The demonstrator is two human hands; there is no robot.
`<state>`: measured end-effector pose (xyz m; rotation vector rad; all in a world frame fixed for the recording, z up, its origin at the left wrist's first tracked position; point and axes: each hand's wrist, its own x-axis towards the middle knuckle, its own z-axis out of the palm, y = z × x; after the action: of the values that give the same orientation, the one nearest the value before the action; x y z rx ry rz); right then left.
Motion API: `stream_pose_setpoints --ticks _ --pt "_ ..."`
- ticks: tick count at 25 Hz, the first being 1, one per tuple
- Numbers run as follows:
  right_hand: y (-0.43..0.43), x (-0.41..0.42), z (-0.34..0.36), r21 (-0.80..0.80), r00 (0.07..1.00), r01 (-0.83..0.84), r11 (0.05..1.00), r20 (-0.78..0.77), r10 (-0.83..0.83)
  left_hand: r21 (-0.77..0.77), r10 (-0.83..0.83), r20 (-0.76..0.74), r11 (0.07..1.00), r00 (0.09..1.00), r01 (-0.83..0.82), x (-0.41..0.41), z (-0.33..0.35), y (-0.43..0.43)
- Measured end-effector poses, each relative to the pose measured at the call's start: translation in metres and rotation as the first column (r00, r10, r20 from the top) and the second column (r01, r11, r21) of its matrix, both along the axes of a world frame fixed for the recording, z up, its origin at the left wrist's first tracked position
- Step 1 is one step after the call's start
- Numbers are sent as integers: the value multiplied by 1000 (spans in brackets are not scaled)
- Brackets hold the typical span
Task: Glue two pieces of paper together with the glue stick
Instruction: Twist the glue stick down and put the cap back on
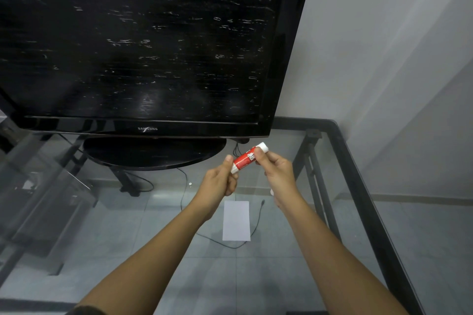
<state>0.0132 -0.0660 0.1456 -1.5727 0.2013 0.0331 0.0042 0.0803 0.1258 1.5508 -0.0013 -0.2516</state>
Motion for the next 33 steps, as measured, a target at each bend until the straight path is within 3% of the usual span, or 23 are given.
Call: stream_pose_setpoints --ticks 2,5,8,10,12,13,15,17,18,20,22,23,25,28,33 --pt "0 0 -2 -5 1000 4 1000 5 -4 -2 -22 -39 1000 999 22 0 1 0" --pt "0 0 -2 -8 1000 29 1000 -2 -29 -72 24 106 997 994 -16 -5 -1 1" --pt "0 0 -1 -7 1000 17 1000 -12 -17 8 46 103 999 994 -47 -7 1 -1" --pt "2 -1 0 -6 1000 -14 1000 -7 14 -137 14 -140 990 990 -34 -3 3 -1" --pt "1 -1 0 -10 999 -36 999 -2 36 -473 -212 -484 880 849 -50 3 12 3" --pt "-1 0 0 -10 999 -42 999 -1 42 -567 -338 -564 822 753 -57 5 15 6" --pt "-3 0 -1 -15 999 -51 999 -8 50 -593 -417 -620 804 665 -49 7 20 12" --pt "-3 -1 -3 -32 999 -47 998 -13 47 -442 -307 -636 897 708 -8 6 23 10" --pt "-3 0 -4 -35 999 -40 999 -10 39 -264 -183 -574 964 798 31 4 23 7" --pt "-3 1 -7 -19 1000 -11 1000 -13 11 106 45 -181 994 982 -26 -2 18 -1" --pt "-2 2 -10 -17 999 31 999 -30 -32 323 36 256 939 966 -120 -7 10 -3" --pt "-1 2 -12 -22 998 51 998 -36 -52 384 0 375 910 927 -155 -7 6 -2" --pt "-2 4 -17 -41 998 42 998 -40 -44 444 -15 464 869 886 -218 -8 -1 1" --pt "-10 12 -34 -84 999 -14 996 -45 10 465 36 464 841 885 -278 -8 -8 6" --pt "-47 25 -90 -289 976 167 943 -87 -200 485 97 406 820 909 -304 -5 -9 20"
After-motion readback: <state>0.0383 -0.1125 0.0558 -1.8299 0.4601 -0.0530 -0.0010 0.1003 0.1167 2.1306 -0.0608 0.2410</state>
